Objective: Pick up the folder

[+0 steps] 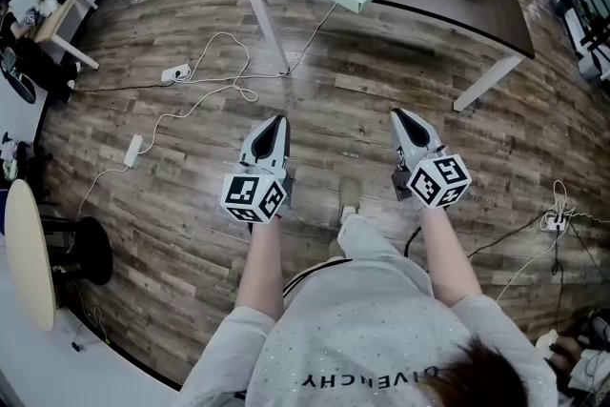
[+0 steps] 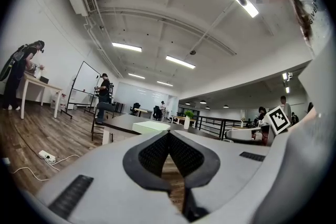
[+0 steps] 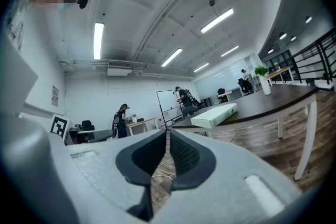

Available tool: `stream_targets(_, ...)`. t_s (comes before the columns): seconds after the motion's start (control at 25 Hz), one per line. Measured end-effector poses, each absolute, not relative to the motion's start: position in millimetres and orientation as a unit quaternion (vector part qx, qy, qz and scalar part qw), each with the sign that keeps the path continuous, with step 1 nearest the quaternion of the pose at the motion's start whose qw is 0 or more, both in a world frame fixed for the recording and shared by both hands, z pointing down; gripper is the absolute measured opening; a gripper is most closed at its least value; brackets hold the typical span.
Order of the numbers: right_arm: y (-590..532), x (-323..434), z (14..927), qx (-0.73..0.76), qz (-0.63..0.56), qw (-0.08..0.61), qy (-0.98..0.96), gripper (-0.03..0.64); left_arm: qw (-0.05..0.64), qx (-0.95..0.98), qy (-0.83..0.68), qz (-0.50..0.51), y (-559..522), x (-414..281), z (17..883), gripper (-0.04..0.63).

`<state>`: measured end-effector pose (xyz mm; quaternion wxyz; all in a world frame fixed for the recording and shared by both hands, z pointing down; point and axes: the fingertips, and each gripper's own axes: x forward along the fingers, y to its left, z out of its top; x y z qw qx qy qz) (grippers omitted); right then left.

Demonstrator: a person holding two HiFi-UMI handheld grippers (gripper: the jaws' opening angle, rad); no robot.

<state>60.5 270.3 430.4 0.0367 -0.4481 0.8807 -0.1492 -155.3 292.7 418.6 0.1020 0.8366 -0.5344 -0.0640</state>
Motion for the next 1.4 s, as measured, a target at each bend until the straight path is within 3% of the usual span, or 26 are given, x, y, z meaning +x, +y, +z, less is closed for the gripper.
stream_targets(0.68, 123, 72, 457, -0.441, -0.201, 0.039, 0.874, 0.122, 0.127, 0.832, -0.538, -0.048, 147, -140, 442, -0.002)
stream_targets(1.4, 23, 84, 492, -0.421, -0.232, 0.023, 0.877, 0.143, 0.145, 0.821, -0.55, -0.045, 40, -128, 464, -0.002)
